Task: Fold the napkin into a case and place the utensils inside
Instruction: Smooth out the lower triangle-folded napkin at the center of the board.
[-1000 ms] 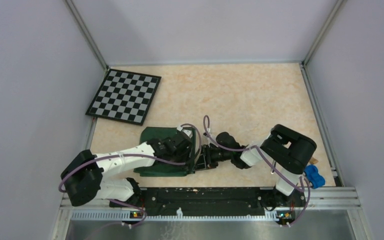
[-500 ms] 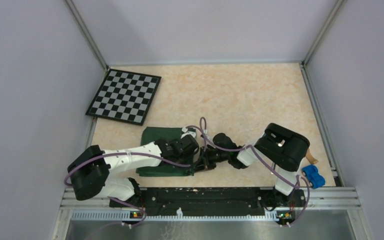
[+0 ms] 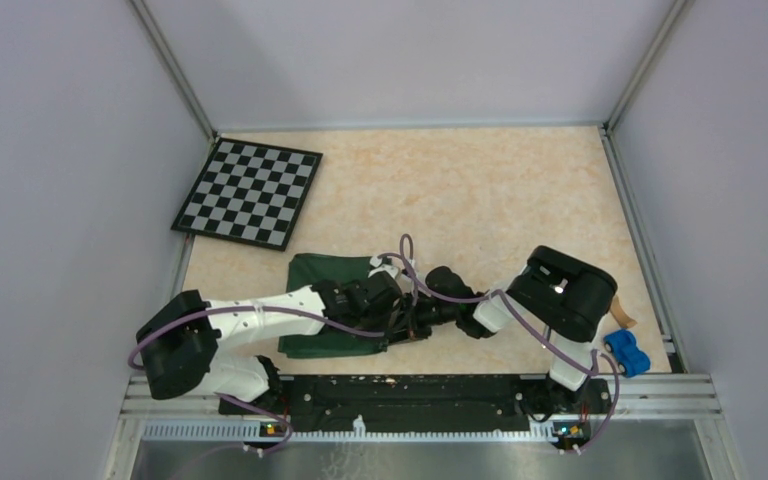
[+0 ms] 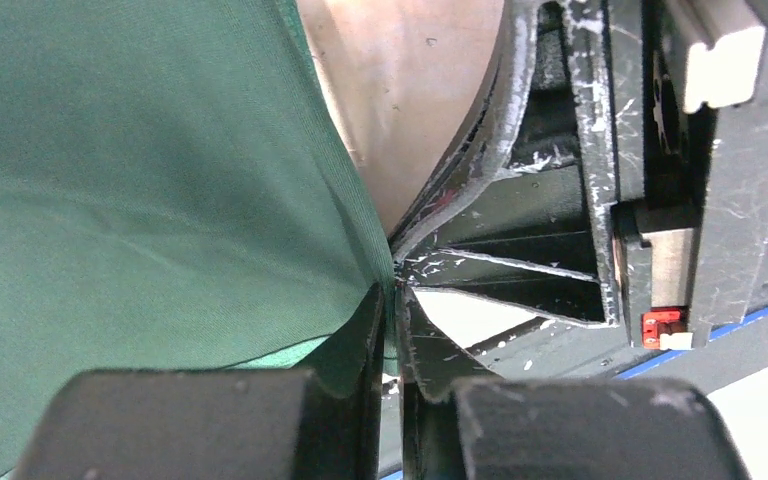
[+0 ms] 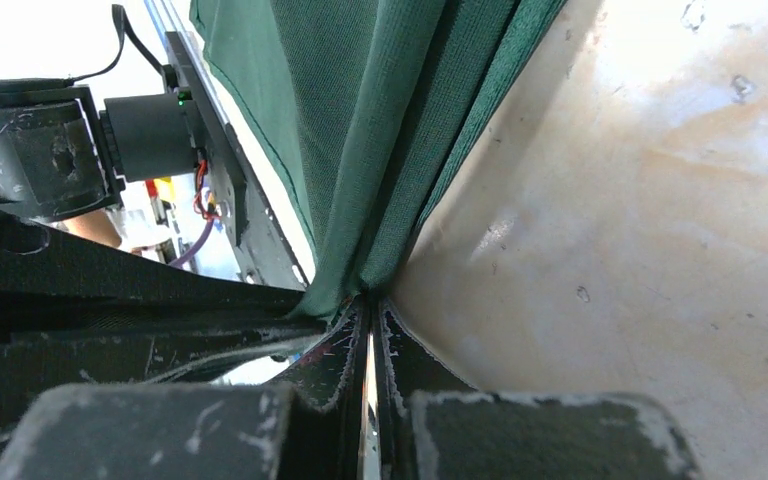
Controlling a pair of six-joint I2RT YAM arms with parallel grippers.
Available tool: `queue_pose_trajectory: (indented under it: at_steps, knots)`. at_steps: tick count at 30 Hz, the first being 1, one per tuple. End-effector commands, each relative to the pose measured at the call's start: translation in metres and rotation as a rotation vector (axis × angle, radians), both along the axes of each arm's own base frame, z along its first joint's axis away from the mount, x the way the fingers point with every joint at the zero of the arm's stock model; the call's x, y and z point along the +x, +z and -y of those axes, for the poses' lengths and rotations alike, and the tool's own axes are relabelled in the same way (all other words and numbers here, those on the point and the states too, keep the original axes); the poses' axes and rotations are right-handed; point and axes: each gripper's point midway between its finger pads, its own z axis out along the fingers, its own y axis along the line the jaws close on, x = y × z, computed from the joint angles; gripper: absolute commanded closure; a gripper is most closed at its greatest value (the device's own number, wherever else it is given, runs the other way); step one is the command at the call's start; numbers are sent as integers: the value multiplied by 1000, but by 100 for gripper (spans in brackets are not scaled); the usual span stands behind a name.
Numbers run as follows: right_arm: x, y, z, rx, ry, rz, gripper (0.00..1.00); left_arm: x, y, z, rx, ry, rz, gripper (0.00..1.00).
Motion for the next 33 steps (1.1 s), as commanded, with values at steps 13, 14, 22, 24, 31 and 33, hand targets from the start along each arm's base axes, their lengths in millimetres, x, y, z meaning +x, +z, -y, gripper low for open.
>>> queue_pose_trajectory:
  at_steps: [13,14,22,24,31,33]
  knots:
    - [59,26,42,-102,-202,15,66,14,53,2,-122,76,119,26]
    - [73,29,44,-100,-232,15,66,23,59,2,-127,97,149,24]
    - [167,35,28,-20,-352,91,66,125,78,-16,-89,280,325,38]
    - [181,31,21,-13,-359,97,66,151,79,-18,-75,301,359,42]
    - [208,14,9,-20,-369,92,66,201,60,-8,57,273,409,54]
    - [211,12,10,-25,-375,87,66,208,55,-3,67,263,413,55]
